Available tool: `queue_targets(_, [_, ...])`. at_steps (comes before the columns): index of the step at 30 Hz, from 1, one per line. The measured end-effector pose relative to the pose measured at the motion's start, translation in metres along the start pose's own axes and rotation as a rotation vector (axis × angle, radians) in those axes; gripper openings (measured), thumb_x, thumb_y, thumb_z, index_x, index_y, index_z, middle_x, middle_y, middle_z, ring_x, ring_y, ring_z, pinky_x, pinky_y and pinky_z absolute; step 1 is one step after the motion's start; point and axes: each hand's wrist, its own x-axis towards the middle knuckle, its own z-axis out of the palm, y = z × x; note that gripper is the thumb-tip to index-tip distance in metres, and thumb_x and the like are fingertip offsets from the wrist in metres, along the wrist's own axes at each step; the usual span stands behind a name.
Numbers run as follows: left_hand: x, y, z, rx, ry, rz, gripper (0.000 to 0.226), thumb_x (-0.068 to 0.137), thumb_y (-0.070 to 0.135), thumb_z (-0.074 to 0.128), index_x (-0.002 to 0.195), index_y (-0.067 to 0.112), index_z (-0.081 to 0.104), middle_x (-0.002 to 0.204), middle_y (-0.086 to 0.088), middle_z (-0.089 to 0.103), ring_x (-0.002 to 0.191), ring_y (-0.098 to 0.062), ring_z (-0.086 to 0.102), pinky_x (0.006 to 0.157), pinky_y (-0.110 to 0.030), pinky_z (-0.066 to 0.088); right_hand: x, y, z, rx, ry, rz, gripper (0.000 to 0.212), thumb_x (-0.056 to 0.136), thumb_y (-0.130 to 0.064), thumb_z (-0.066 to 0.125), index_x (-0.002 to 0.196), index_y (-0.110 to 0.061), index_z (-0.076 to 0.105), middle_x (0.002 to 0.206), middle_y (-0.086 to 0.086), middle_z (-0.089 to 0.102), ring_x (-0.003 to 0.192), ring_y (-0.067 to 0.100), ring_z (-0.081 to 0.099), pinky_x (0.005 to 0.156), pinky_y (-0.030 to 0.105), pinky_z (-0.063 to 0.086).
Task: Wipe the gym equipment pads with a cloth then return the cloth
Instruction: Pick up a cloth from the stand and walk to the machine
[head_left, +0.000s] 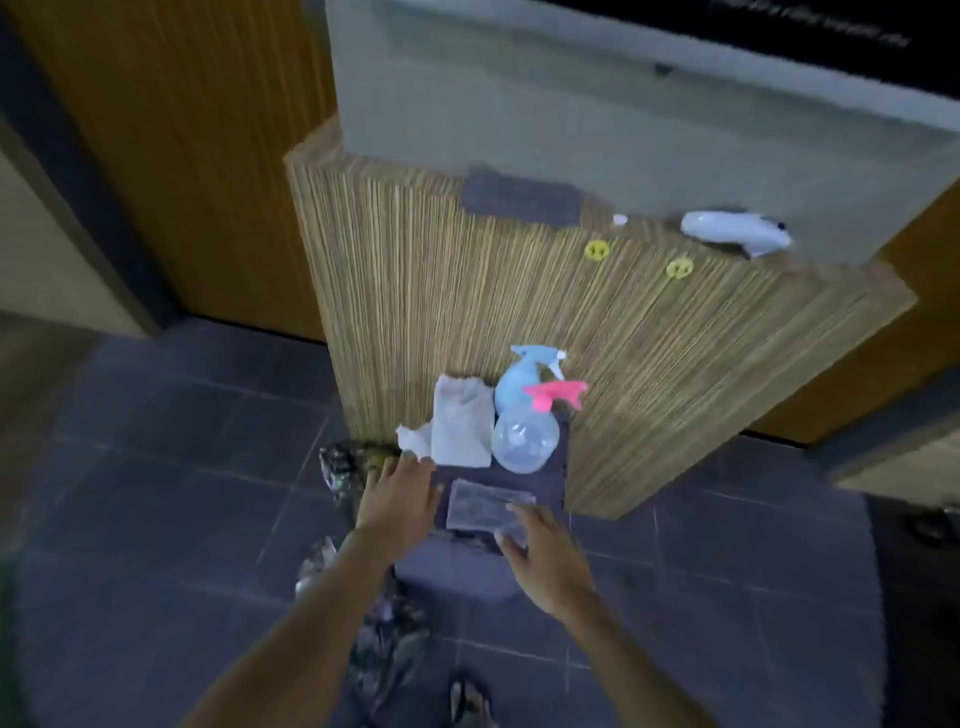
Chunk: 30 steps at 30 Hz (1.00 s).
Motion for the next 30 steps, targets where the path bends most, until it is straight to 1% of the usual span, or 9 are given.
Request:
queue_targets(2, [0.021,-0.002,0.027,-0.025,0.02,-0.024,0.04,0.102,0.035,0.04,0.138,0.018,0.045,0.142,-0.005,0.045,0.131,-0.031,0.044,0.106,-0.046,0.038,0.024,0.016,0.014,-0.084,-0.089,-0.104,0.062,0.1,-0.054,0.037,0.154,-0.024,0.028,0.163,-0.001,0.022,0.151,0.023,0.021,0.118,0.046,0.027])
queue_targets(6, [0.064,-0.016,0.092,-0.007,0.069,0.0,0.046,0.097,0.037,0.034,0.134,0.018,0.053,0.141,-0.009,0.052,0.126,-0.035,0.054,0.1,-0.046,0.047,0.083,0.048,0.04,-0.217,-0.198,-0.372,0.081,0.088,-0.072,0.013,0.157,-0.029,0.017,0.166,-0.004,0.012,0.154,0.017,0.004,0.124,0.043,0.017])
queue_targets(8, [0.082,-0.026,0.118,0.027,0.114,0.035,0.05,0.096,0.037,0.033,0.134,0.015,0.057,0.141,-0.013,0.055,0.125,-0.037,0.057,0.097,-0.047,0.051,0.118,0.066,0.053,-0.282,-0.224,-0.507,0.078,0.093,-0.067,0.017,0.158,-0.024,0.016,0.166,-0.004,0.007,0.153,0.013,-0.005,0.123,0.039,0.01])
queue_targets(10, [0.096,-0.037,0.143,0.05,0.144,0.056,0.049,0.099,0.036,0.033,0.139,0.015,0.054,0.147,-0.015,0.05,0.132,-0.036,0.053,0.1,-0.047,0.05,0.149,0.082,0.065,-0.408,-0.187,-0.654,0.071,0.1,-0.059,0.026,0.158,-0.018,0.017,0.166,-0.002,0.003,0.153,0.015,-0.008,0.125,0.04,0.006])
queue_targets(15, [0.104,-0.061,0.186,0.075,0.311,0.151,0.05,0.103,0.027,0.042,0.152,0.018,0.036,0.162,-0.015,0.028,0.151,-0.029,0.026,0.117,-0.046,0.034,0.192,0.106,0.089,-0.623,-0.145,-0.906,0.07,0.103,-0.057,0.028,0.158,-0.017,0.011,0.167,0.003,0.003,0.155,0.021,-0.001,0.125,0.049,0.01])
queue_targets(21, [0.105,-0.061,0.192,0.017,0.316,0.138,0.054,0.104,0.024,0.039,0.156,0.018,0.027,0.165,-0.013,0.018,0.154,-0.027,0.014,0.12,-0.047,0.029,0.199,0.109,0.096,-0.632,-0.054,-0.982,0.058,0.107,-0.042,0.027,0.158,-0.015,0.016,0.167,0.006,0.01,0.154,0.025,0.009,0.124,0.046,0.017])
queue_targets(25, [0.093,-0.058,0.184,0.006,0.298,0.103,0.053,0.104,0.02,0.037,0.155,0.012,0.027,0.165,-0.014,0.019,0.154,-0.028,0.018,0.122,-0.045,0.028,0.199,0.11,0.099,-0.537,0.024,-0.975,0.05,0.107,-0.029,0.035,0.152,-0.008,0.034,0.16,0.008,0.033,0.149,0.024,0.029,0.118,0.041,0.034])
queue_targets(28, [0.058,-0.056,0.175,-0.093,0.301,-0.112,0.05,0.105,0.024,0.031,0.153,0.012,0.032,0.161,-0.014,0.03,0.148,-0.03,0.032,0.118,-0.043,0.032,0.192,0.098,0.095,-0.412,-0.033,-0.924,0.045,0.103,-0.022,0.039,0.142,-0.002,0.049,0.15,0.011,0.048,0.141,0.026,0.043,0.11,0.039,0.045])
queue_targets(30, [0.017,-0.053,0.173,-0.151,0.276,-0.244,0.049,0.104,0.027,0.029,0.149,0.011,0.038,0.155,-0.016,0.039,0.141,-0.034,0.04,0.112,-0.045,0.038,0.18,0.08,0.09,-0.354,-0.094,-0.9,0.045,0.101,-0.022,0.039,0.138,0.0,0.053,0.143,0.014,0.055,0.134,0.027,0.053,0.098,0.038,0.054])
